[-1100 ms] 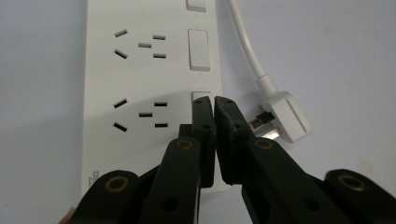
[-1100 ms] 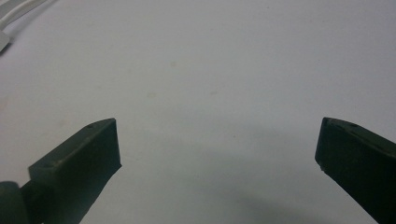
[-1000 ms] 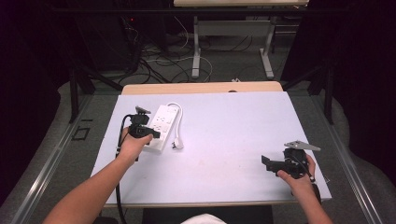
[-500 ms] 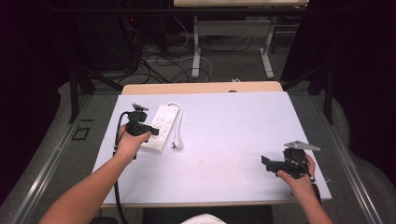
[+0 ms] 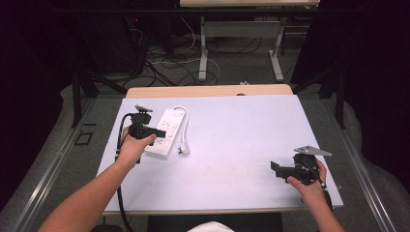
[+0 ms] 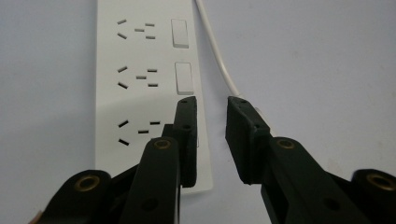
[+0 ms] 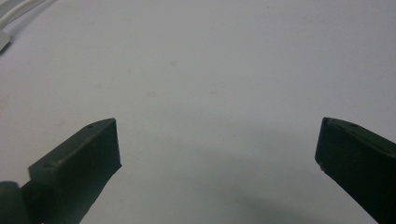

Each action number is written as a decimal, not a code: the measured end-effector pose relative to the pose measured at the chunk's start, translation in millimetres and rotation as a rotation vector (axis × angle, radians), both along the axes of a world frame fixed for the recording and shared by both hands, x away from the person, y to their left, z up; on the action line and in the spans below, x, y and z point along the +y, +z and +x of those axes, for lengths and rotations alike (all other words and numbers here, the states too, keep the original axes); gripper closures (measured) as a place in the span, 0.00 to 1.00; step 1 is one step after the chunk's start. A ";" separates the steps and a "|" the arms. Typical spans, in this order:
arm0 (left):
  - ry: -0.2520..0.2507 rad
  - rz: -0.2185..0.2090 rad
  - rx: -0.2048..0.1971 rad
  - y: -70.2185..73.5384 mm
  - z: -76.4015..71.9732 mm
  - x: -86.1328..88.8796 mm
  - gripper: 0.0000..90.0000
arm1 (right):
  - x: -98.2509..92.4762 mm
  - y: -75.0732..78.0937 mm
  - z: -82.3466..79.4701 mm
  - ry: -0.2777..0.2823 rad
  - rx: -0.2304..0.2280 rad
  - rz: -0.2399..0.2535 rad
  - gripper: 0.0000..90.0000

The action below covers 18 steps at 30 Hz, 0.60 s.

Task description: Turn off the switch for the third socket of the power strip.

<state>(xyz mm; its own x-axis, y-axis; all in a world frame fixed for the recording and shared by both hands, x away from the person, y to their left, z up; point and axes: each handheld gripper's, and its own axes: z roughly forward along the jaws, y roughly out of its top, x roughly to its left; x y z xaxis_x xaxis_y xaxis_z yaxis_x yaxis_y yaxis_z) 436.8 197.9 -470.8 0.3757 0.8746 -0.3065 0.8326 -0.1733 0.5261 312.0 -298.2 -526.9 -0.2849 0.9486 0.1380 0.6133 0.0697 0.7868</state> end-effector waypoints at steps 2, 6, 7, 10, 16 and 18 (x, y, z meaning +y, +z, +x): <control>0.000 -0.002 -0.008 0.5 -0.6 -0.2 0.79 | 0.2 0.2 -0.2 0.000 -0.001 0.001 0.00; -0.006 -0.003 -0.014 1.0 -1.6 -0.6 0.71 | 0.2 0.0 -0.1 0.000 0.000 0.000 0.00; -0.011 -0.004 -0.007 1.6 -1.6 -0.2 0.68 | 0.2 0.0 -0.1 0.001 0.000 0.000 0.00; 0.001 -0.007 -0.018 1.6 -2.1 0.5 0.61 | 0.3 0.0 -0.1 0.002 -0.002 -0.002 0.00; 0.021 -0.004 -0.041 2.9 -2.0 2.7 0.47 | 0.2 -0.1 -0.2 0.002 -0.001 -0.002 0.00; 0.033 -0.004 -0.062 2.9 -2.3 2.9 0.43 | 0.2 0.0 -0.2 0.001 0.001 0.000 0.00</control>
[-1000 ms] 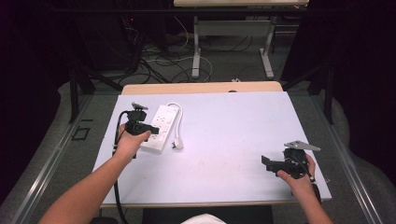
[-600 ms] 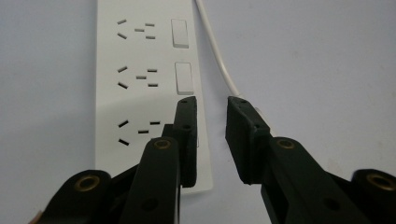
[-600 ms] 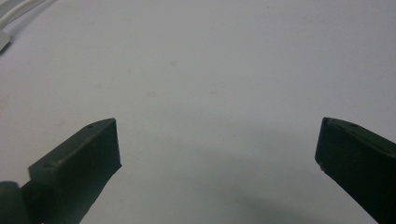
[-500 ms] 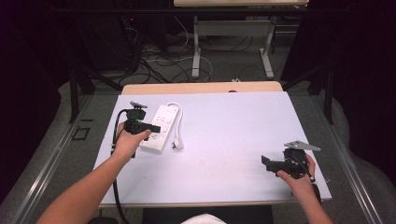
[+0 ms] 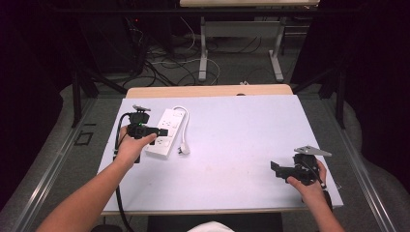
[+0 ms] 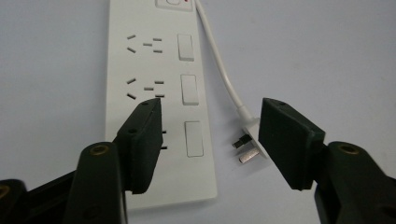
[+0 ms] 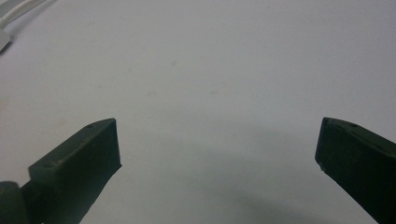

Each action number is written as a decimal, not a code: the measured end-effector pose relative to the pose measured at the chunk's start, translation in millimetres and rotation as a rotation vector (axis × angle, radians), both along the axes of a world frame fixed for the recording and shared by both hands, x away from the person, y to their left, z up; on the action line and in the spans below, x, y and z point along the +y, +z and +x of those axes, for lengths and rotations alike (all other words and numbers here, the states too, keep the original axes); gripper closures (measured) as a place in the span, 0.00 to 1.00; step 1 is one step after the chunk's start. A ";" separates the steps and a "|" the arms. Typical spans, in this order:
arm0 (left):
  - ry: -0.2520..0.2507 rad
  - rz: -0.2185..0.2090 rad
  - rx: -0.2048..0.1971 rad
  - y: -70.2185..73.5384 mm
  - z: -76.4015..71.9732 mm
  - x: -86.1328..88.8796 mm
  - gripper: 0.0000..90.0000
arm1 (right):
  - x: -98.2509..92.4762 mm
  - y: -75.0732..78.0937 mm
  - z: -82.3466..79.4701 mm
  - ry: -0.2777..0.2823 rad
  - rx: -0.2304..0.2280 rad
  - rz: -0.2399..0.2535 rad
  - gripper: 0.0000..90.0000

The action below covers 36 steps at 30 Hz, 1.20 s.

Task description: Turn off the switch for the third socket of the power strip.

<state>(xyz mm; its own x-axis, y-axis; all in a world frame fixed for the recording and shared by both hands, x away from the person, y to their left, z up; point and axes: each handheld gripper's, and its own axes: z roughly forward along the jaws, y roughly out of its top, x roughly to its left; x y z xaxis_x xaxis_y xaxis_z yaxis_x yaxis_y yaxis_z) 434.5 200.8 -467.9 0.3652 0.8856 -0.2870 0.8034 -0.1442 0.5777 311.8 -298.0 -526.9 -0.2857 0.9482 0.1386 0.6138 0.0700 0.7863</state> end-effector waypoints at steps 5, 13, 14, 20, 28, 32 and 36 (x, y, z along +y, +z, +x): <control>-0.020 0.000 -0.025 3.8 -1.6 4.0 0.39 | 0.3 -0.1 -0.2 0.000 -0.001 -0.001 0.00; -0.037 0.018 -0.072 9.3 -6.7 8.7 0.36 | 0.4 0.2 -0.3 0.000 -0.001 0.000 0.00; -0.035 0.021 -0.087 9.8 -7.8 9.0 0.36 | 0.0 -0.1 0.2 0.007 -0.007 -0.006 0.00; -0.058 0.011 -0.134 16.0 -14.1 13.7 0.29 | 0.1 -0.1 0.1 0.008 -0.007 -0.006 0.00; -0.056 0.012 -0.176 16.2 -26.4 17.8 0.18 | 0.3 0.2 -0.1 0.009 -0.008 -0.004 0.00; -0.058 0.003 -0.185 12.1 -33.3 19.1 0.06 | 1.0 0.6 -0.9 0.001 -0.005 0.001 0.00; -0.059 0.006 -0.197 8.2 -40.0 21.6 0.01 | 1.0 0.4 -0.9 0.004 -0.004 -0.006 0.00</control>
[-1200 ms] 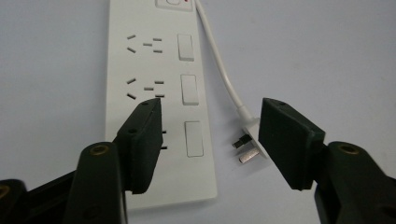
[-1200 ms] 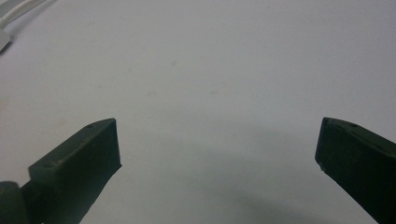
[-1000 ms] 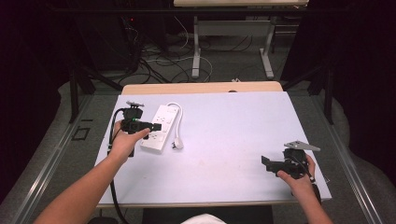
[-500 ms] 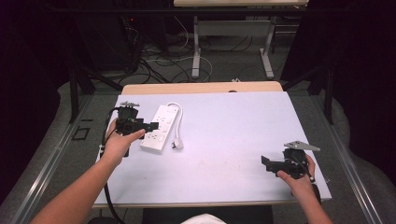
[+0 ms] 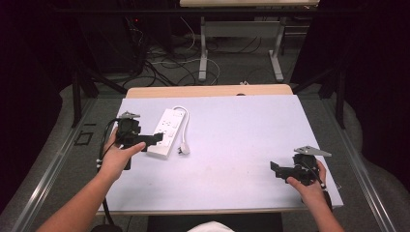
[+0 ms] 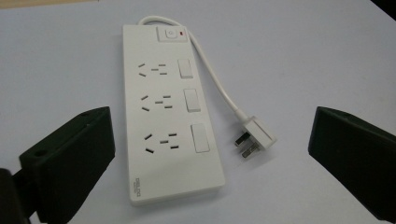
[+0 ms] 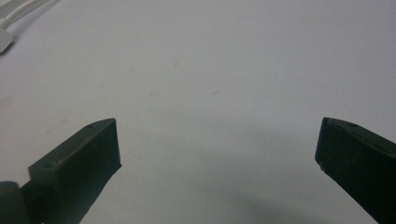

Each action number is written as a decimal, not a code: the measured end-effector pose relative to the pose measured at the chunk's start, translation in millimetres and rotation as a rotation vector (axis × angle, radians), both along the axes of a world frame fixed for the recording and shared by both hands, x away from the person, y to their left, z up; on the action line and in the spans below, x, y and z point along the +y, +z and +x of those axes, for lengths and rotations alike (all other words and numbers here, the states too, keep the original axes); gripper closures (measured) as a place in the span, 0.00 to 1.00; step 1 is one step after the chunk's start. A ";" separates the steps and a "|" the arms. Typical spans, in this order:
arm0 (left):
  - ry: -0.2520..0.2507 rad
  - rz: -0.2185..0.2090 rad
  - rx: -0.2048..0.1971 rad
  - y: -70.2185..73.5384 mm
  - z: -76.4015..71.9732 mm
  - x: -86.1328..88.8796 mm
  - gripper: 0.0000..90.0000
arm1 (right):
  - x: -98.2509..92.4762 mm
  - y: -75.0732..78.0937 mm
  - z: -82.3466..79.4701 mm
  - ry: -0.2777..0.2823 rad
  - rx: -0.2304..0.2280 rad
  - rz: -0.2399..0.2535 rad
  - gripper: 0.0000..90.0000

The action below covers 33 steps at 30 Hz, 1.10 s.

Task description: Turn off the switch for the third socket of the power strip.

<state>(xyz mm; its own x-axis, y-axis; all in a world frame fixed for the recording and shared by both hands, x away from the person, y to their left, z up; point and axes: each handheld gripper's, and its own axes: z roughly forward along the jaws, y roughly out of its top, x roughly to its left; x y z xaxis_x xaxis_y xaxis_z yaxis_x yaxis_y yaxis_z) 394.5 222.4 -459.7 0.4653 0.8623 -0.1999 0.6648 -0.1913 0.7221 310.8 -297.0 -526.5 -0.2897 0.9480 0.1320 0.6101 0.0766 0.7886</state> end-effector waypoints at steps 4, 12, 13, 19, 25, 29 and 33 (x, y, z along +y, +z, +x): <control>0.011 -0.013 -0.024 -5.2 -8.2 1.8 0.01 | 0.9 0.3 -0.3 0.000 0.003 0.006 0.00; 0.005 -0.042 -0.062 -16.4 -28.4 10.8 0.01 | 0.5 0.3 -0.4 0.001 -0.002 0.002 0.00; 0.008 -0.040 -0.064 -17.5 -30.6 12.1 0.01 | 0.6 0.2 -0.4 0.001 -0.003 0.003 0.00; 0.026 -0.033 -0.087 -24.9 -41.1 19.0 0.01 | 2.0 -0.3 -0.1 -0.008 -0.004 0.003 0.00; 0.031 -0.029 -0.096 -34.3 -50.2 24.5 0.01 | 2.0 -0.3 -0.2 -0.008 -0.004 0.004 0.00; 0.045 -0.035 -0.104 -42.1 -54.9 26.1 0.01 | 2.1 -0.5 -0.1 -0.008 -0.003 0.004 0.00; 0.054 -0.049 -0.094 -49.6 -58.8 28.1 0.01 | 2.3 -0.5 -0.3 -0.006 -0.005 0.004 0.00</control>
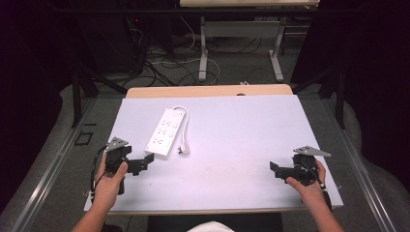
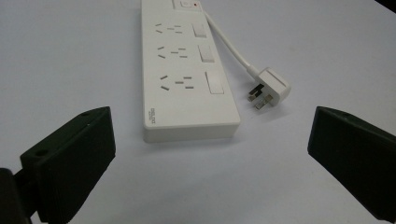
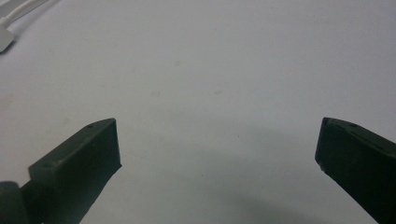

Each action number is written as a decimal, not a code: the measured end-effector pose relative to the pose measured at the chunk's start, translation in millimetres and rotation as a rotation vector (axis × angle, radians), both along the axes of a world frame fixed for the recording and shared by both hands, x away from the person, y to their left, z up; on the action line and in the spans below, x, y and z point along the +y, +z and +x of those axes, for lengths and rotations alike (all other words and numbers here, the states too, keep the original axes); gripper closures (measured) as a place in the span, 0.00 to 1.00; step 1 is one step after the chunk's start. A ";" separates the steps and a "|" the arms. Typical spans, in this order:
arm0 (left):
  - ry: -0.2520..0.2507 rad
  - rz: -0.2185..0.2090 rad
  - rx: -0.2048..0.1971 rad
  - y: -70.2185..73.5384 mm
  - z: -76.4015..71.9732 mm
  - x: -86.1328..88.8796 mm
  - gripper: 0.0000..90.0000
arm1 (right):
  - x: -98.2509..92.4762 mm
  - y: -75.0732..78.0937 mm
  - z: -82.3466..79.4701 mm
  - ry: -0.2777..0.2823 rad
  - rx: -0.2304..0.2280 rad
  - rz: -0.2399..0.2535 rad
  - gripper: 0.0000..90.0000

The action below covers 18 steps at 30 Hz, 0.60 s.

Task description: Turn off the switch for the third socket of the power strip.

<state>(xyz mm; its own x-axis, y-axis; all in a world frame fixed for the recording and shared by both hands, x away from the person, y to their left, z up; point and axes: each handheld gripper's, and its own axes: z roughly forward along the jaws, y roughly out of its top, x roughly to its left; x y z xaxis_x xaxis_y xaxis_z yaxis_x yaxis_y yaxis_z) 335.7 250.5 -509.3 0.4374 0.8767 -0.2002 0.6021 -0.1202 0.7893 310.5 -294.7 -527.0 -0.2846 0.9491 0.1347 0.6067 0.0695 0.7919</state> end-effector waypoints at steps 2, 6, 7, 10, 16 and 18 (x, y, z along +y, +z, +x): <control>0.004 -0.005 0.012 -3.6 -1.5 2.1 0.01 | -0.1 -0.1 0.0 0.000 0.001 0.000 0.00; 0.023 -0.016 0.021 -11.9 -3.7 5.6 0.02 | 0.0 -0.1 0.0 0.001 0.000 0.000 0.00; 0.033 -0.015 0.007 -14.7 -3.9 6.0 0.02 | -0.6 0.2 0.0 0.008 0.003 -0.002 0.00; 0.052 -0.033 0.006 -20.3 -5.4 6.9 0.02 | -0.5 0.0 0.1 0.007 0.002 -0.003 0.00; 0.059 -0.041 0.017 -29.1 -5.9 6.8 0.02 | 0.1 -0.9 0.7 0.008 -0.008 -0.008 0.00; 0.057 -0.039 0.017 -31.0 -5.9 6.9 0.02 | 0.0 -0.3 0.1 0.018 -0.001 -0.009 0.00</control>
<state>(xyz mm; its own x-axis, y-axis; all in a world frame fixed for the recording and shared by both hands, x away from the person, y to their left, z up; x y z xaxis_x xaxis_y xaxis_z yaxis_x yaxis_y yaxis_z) 329.8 257.4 -540.3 0.3835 0.8914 -0.2415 0.6202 -0.0548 0.7825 310.7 -294.6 -527.3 -0.3016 0.9451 0.1260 0.6046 0.0873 0.7918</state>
